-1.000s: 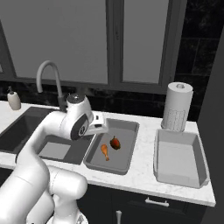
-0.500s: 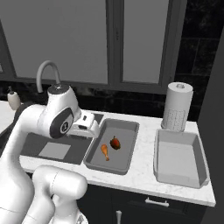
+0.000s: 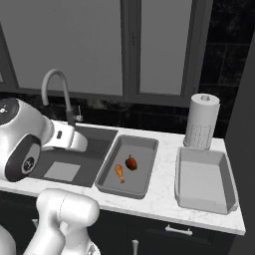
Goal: Place one bell pepper and one chicken drumstick in each tupperware on the nearby counter, to pack two identical lunches.
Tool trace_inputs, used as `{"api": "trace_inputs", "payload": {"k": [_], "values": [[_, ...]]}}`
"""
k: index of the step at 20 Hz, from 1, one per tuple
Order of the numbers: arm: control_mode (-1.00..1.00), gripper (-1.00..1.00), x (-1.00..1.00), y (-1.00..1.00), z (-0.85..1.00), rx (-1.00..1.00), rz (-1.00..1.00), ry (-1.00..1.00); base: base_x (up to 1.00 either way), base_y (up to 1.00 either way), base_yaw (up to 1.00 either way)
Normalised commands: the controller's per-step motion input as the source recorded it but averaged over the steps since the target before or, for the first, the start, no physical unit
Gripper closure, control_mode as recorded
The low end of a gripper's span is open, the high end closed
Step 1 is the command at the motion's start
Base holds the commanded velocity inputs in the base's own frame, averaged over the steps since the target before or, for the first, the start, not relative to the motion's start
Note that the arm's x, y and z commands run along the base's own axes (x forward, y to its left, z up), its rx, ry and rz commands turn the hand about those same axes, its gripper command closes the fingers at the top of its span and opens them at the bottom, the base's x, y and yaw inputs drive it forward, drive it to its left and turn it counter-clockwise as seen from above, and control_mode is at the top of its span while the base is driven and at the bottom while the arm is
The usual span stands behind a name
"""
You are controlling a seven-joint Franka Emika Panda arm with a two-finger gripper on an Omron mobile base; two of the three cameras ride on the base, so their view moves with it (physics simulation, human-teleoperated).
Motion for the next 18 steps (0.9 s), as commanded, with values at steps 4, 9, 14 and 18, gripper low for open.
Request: {"api": "trace_inputs", "payload": {"k": [4, 9, 14, 18], "values": [[-1.0, -1.0, -0.63, 0.46, 0.54, -0.04, 0.01, -0.38, 0.0, 0.0, 0.0], [1.0, -1.0, -0.39, 0.07, 0.18, 0.0, 0.01, -0.12, -0.6, 0.0, 0.0], [1.0, -1.0, 0.0, 0.0, 0.0, 0.0, 0.0, 0.0, -1.0, -0.39, 0.0], [1.0, -1.0, 0.0, 0.0, 0.0, 0.0, 0.0, 0.0, -0.97, -0.88, 0.01]]}}
